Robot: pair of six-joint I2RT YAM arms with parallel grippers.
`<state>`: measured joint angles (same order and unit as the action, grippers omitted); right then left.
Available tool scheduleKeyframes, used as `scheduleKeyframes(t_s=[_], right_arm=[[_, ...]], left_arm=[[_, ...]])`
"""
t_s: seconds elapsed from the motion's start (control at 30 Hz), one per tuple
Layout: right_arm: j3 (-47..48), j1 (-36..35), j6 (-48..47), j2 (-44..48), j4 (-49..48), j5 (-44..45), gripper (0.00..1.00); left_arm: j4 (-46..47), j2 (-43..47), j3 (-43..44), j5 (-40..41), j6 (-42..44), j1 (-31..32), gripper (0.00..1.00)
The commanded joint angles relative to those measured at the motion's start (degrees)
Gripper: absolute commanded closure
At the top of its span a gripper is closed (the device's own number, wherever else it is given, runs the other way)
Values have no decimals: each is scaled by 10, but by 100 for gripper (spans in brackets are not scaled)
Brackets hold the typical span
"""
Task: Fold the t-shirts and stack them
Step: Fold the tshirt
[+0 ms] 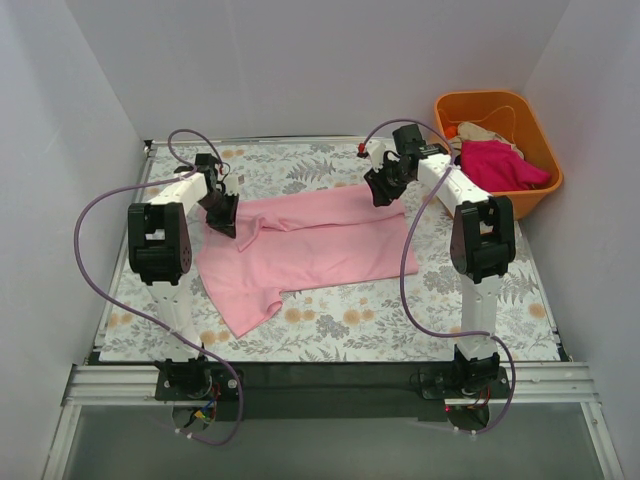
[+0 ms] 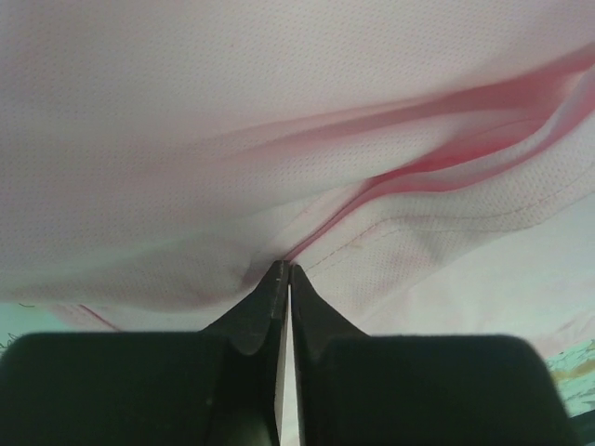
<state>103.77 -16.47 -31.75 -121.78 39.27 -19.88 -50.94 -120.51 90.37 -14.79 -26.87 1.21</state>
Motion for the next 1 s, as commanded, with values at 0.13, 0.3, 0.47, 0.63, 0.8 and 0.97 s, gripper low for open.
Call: scheduleKeyframes(t_s=[0.13, 0.3, 0.47, 0.63, 0.8, 0.97], right_arm=[[-2, 2, -6, 10, 5, -1, 61], [-5, 4, -10, 16, 5, 10, 62], [-11, 10, -15, 23, 5, 17, 62], [-23, 12, -23, 27, 5, 24, 62], [-29, 12, -28, 25, 5, 32, 63], [-31, 15, -31, 22, 5, 36, 62]], left_arm=[[-18, 42, 15, -37, 11, 0, 100], [-92, 111, 10, -106, 105, 16, 100], [-115, 163, -76, -68, 181, 25, 100], [-98, 171, -136, -23, 215, 25, 100], [-94, 168, -161, -10, 241, 25, 93], [-70, 178, -201, 59, 266, 23, 100]])
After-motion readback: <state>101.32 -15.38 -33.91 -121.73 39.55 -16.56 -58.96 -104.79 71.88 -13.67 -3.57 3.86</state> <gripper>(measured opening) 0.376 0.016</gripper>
